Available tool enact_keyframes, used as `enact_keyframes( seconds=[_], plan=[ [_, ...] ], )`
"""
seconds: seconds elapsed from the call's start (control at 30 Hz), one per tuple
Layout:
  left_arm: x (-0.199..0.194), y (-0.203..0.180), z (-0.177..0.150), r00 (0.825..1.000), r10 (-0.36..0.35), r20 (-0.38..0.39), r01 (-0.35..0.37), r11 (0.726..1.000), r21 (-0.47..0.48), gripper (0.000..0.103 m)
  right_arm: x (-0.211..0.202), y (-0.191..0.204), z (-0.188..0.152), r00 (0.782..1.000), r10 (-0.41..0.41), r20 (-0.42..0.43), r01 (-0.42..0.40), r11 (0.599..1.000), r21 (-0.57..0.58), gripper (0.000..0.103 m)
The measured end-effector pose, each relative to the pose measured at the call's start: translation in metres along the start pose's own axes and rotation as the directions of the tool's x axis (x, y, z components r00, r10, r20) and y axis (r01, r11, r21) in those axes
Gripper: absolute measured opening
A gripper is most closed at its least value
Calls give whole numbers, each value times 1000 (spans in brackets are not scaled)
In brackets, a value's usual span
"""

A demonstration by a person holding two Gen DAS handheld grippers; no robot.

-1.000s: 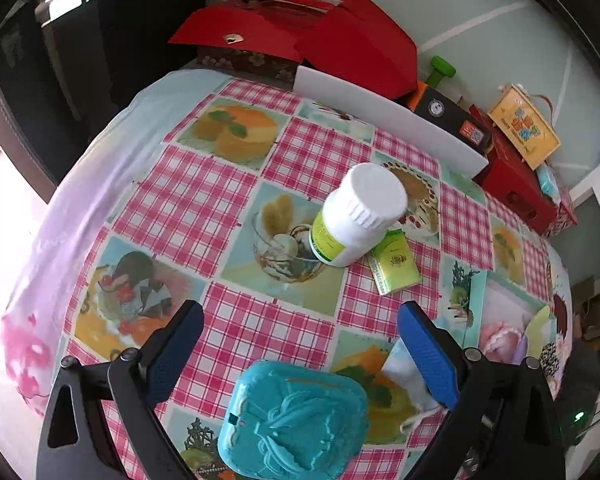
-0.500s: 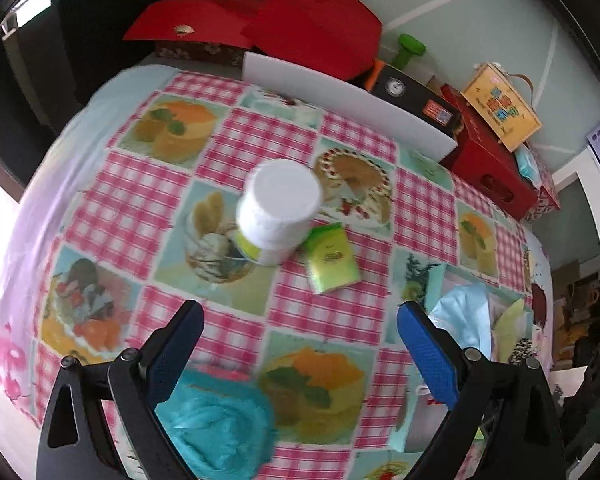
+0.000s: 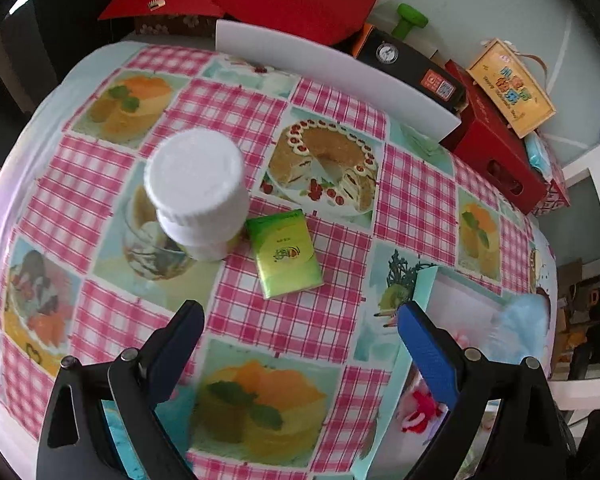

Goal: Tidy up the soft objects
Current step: 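Grasp the green tissue pack with the left gripper while the right holds the mask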

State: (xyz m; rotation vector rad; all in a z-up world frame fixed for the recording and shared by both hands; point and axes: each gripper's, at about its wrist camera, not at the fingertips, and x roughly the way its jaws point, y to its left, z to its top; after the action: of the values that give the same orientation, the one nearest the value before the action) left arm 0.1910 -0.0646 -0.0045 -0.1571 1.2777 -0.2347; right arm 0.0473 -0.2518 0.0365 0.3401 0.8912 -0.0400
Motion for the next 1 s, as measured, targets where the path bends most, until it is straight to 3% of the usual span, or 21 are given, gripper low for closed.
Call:
enact_keyframes(
  seconds=[0.4,0.47,0.7,1.0],
  plan=[
    [37,-10,-1,996,69,54,-67,997,-22,95,-13,-25,4,998,-50,34,47,996,71,8],
    [39,-9,0,994,83,73,-81,996,-29,88,-14,-29,5,998,-52,36,49,996,81,8],
    [48,-7,8,985,132,114,-128,991,-42,81,-15,-37,5,997,-75,35,72,992,102,8],
    [64,-7,10,986,139,95,-136,990,-38,51,-12,-35,4,995,-96,25,93,991,95,8]
  ],
)
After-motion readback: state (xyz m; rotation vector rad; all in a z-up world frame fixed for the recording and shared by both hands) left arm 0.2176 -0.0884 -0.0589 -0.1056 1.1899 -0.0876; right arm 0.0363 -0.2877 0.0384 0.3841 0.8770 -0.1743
